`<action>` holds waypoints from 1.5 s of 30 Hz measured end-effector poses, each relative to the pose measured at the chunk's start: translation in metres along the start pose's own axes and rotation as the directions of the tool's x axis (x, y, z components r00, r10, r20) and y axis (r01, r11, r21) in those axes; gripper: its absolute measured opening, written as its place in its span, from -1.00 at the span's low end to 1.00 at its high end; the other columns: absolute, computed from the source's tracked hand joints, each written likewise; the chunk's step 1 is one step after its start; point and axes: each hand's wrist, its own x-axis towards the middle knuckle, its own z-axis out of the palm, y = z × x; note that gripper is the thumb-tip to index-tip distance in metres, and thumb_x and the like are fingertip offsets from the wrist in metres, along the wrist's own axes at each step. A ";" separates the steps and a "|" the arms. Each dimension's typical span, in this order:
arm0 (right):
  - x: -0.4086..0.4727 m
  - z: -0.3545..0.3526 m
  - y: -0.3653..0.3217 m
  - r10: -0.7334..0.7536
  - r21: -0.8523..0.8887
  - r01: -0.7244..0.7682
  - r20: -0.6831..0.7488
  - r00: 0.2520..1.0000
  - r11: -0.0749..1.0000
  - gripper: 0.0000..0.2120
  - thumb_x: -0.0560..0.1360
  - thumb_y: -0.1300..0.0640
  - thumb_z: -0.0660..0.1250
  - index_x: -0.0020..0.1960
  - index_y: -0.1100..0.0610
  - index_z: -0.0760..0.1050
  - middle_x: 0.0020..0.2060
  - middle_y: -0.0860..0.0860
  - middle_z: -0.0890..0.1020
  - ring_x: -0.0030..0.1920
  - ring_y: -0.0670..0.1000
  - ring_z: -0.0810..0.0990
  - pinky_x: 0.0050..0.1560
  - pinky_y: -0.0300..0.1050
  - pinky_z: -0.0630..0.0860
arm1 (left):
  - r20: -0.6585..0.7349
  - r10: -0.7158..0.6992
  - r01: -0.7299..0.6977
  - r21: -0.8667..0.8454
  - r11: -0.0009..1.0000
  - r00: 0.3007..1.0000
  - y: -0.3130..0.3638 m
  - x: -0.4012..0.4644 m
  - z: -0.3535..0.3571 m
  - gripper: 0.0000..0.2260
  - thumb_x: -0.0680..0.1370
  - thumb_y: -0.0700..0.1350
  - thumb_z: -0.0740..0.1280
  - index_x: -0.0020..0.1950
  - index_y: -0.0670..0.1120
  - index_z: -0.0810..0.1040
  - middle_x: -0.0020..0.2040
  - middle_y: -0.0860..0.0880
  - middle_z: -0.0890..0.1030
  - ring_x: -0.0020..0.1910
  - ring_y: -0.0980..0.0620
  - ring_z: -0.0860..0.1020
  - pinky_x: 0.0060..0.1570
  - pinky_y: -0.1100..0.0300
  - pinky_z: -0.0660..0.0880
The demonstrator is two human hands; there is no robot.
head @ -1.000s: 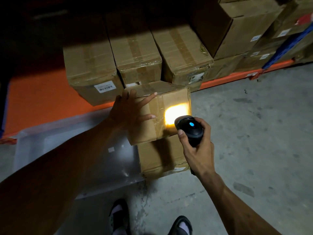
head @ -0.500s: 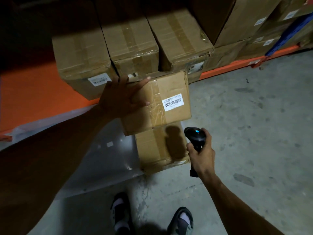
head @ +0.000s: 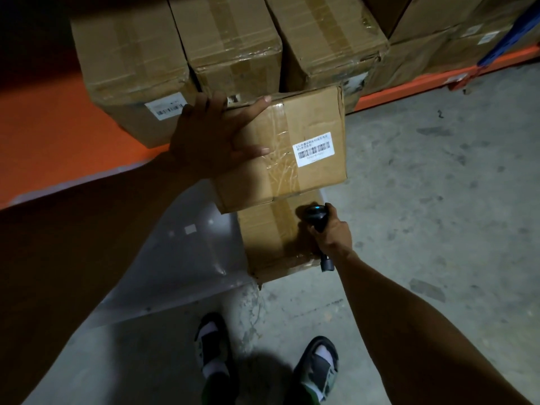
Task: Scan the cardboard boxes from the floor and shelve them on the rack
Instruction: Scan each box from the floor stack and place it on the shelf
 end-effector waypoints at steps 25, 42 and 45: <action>-0.002 -0.098 -0.144 -0.129 0.572 0.258 -0.256 0.958 0.779 -0.58 0.31 -0.26 0.51 0.15 -0.32 0.60 0.06 -0.21 0.66 0.10 -0.06 0.65 0.05 -0.04 0.64 | -0.054 -0.711 0.492 -0.685 0.537 0.701 0.039 -0.048 0.034 -0.34 0.54 0.25 0.29 0.51 -0.11 0.33 0.46 -0.13 0.38 0.49 -0.12 0.27 0.48 0.28 0.10; -0.029 -0.101 -0.123 -0.268 0.509 0.370 -0.265 0.926 0.777 -0.60 0.36 -0.10 0.52 0.17 -0.37 0.60 0.14 -0.25 0.61 0.24 0.01 0.60 0.16 0.00 0.63 | 0.387 -0.834 0.559 -0.821 -0.117 0.394 0.068 -0.084 0.025 -0.74 0.48 -0.12 0.49 0.13 0.11 0.68 -0.14 0.28 0.69 -0.09 0.36 0.63 -0.19 0.55 0.44; -0.059 -0.125 -0.132 -0.296 0.488 0.402 -0.281 0.913 0.775 -0.58 0.34 -0.13 0.49 0.18 -0.37 0.60 0.14 -0.28 0.61 0.26 0.02 0.59 0.18 0.03 0.63 | 0.366 -0.848 0.538 -0.835 -0.116 0.385 0.076 -0.090 -0.015 -0.82 0.47 -0.13 0.49 0.05 0.05 0.70 -0.20 0.31 0.69 -0.15 0.37 0.63 -0.22 0.51 0.45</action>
